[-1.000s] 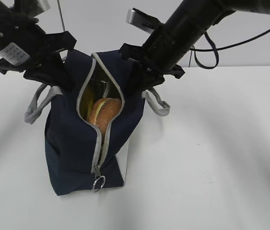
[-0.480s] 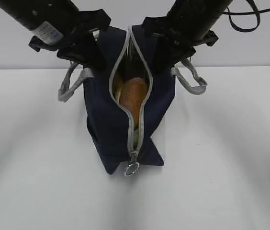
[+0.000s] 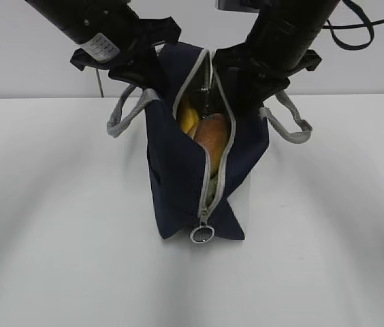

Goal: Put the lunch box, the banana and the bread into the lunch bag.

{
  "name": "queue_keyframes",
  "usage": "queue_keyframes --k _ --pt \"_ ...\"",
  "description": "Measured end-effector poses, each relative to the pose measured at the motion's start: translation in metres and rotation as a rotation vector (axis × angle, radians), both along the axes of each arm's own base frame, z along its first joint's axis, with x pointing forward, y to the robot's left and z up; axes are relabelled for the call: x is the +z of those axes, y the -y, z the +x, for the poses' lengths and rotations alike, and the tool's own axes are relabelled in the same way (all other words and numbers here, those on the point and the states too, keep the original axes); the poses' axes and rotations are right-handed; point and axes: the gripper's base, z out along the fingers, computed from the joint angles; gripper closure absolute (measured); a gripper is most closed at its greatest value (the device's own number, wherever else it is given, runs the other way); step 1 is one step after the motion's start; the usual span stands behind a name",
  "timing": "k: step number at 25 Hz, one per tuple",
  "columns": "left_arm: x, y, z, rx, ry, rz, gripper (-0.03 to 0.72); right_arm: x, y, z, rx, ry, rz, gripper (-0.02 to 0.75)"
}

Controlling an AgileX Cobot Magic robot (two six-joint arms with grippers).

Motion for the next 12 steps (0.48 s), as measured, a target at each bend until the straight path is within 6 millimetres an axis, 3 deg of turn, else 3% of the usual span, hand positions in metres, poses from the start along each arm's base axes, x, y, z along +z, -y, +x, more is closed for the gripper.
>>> queue_keyframes --k 9,12 --pt "-0.015 0.004 0.008 0.004 -0.024 0.006 0.691 -0.017 -0.003 0.010 -0.012 -0.005 -0.005 0.748" --pt "-0.015 0.004 0.008 0.003 -0.026 0.006 0.659 -0.017 -0.003 0.010 -0.012 -0.006 -0.002 0.716"
